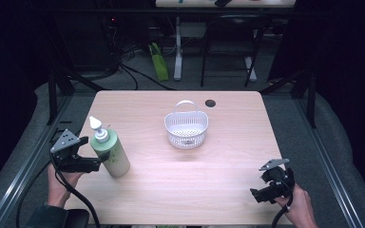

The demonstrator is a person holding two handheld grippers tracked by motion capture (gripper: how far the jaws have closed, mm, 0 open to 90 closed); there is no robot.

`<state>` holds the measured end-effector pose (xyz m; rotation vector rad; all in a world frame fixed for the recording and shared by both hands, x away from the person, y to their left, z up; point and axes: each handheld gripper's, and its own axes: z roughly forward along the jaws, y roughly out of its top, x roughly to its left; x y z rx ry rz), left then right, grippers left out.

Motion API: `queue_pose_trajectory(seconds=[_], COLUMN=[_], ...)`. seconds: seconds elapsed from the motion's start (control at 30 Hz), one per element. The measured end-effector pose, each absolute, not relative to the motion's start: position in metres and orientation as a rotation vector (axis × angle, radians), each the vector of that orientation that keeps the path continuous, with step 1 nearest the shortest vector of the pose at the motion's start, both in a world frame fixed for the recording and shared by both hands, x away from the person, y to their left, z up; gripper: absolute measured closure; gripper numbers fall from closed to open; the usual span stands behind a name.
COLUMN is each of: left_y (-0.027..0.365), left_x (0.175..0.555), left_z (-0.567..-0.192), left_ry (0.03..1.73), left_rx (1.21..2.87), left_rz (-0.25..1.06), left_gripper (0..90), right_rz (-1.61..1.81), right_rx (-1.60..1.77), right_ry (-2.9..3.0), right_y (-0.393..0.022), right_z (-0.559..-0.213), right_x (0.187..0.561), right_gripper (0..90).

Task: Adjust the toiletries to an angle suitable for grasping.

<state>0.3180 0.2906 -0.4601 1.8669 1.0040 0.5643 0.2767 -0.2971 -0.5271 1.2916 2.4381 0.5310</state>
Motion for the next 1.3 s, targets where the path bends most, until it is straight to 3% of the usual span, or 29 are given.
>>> queue_pose_trajectory(seconds=[0.27, 0.5, 1.3], left_y=[0.28, 0.277, 0.244], left_x=[0.331, 0.331, 0.333], left_z=[-0.463, -0.468, -0.472], left_ry=[0.979, 0.96, 0.941], left_rx=[1.898, 1.899, 1.869], left_rz=[0.564, 0.586, 0.583], left_gripper=[0.7, 11.2, 11.9], right_rz=[0.53, 0.526, 0.531], right_rx=[1.291, 1.294, 1.293], right_ry=[2.444, 2.453, 2.45], right_y=[-0.297, -0.296, -0.295], right_z=[-0.527, -0.528, -0.527], right_x=[0.276, 0.276, 0.276], right_gripper=[0.1, 0.7, 1.5])
